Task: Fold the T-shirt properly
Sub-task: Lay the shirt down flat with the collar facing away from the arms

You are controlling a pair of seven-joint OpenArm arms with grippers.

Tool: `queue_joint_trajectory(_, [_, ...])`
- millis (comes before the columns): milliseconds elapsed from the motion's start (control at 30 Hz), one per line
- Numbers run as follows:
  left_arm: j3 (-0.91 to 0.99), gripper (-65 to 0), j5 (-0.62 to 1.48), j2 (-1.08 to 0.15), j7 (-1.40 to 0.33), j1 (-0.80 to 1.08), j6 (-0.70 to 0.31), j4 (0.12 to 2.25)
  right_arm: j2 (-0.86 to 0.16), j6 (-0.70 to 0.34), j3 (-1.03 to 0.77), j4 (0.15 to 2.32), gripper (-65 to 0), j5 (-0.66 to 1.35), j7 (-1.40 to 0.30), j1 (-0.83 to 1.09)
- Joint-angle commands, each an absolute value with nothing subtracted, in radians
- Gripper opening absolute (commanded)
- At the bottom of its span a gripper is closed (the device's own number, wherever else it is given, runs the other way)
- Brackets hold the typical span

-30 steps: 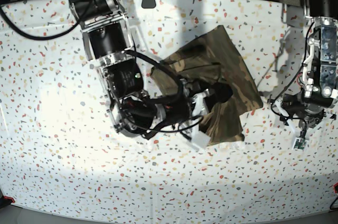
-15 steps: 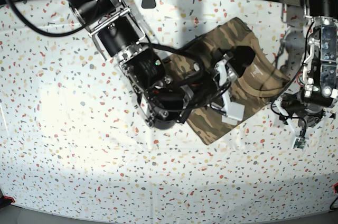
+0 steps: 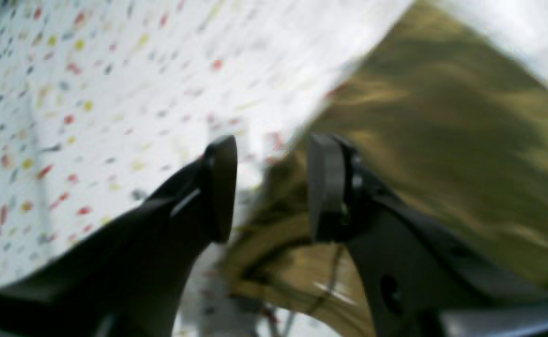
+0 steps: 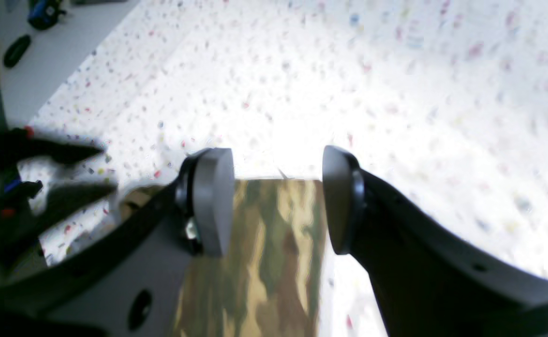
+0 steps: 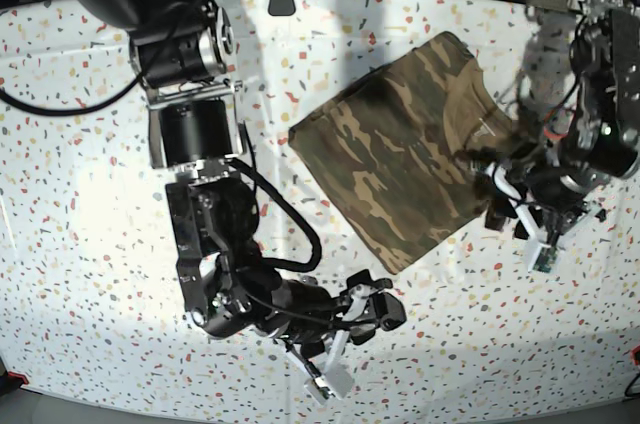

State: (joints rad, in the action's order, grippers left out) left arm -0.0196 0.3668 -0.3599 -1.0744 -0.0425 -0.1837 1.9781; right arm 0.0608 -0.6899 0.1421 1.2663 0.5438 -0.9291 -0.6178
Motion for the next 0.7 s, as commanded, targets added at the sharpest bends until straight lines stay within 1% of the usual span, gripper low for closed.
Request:
queue_joint_trajectory(0, [-0.016, -41.2, 0.386, -0.354, -1.045, -0.014, -0.188, 2.05, 0.078, -0.698, 0.15, 1.261, -34.4, 0.538, -0.888, -0.661])
queue_joint_trajectory(133, [-0.03, -41.2, 0.425, -0.276, -1.031, 0.176, -0.214, 2.226, 0.117, -0.698, 0.16, 1.122, -34.4, 0.442, -0.817, -0.718])
queue_joint_trajectory(267, [-0.08, -41.2, 0.422, -0.213, -0.962, 0.294, -0.218, 2.222, 0.157, -0.698, 0.16, 0.902, -34.4, 0.363, -0.741, -0.806])
queue_joint_trajectory(333, [-0.123, -41.2, 0.425, -0.211, -0.926, 0.321, -0.217, 2.207, 0.157, -0.698, 0.16, 0.803, -34.4, 0.329, -0.715, -0.849])
queue_joint_trajectory(433, [-0.217, -41.2, 0.424, -0.207, -0.931, 0.341, -0.218, 2.2, 0.157, -0.698, 0.166, 0.71, -34.4, 0.266, -0.68, -0.888])
queue_joint_trajectory(467, [-0.253, -41.2, 0.42, -0.198, -0.943, 0.349, -0.218, 2.2, 0.157, -0.698, 0.171, 0.691, -34.4, 0.252, -0.676, -0.893])
queue_joint_trajectory(567, [-0.356, -41.2, 0.414, -0.168, -0.956, 0.384, -0.218, 2.2, 0.157, -0.641, 0.171, 0.665, -34.4, 0.212, -0.664, -0.894])
queue_joint_trajectory(667, [-0.446, -41.2, 0.315, -0.156, -0.933, 0.397, -0.218, 2.2, 0.157, -0.642, 0.171, 0.641, -34.4, 0.213, -0.665, -0.894])
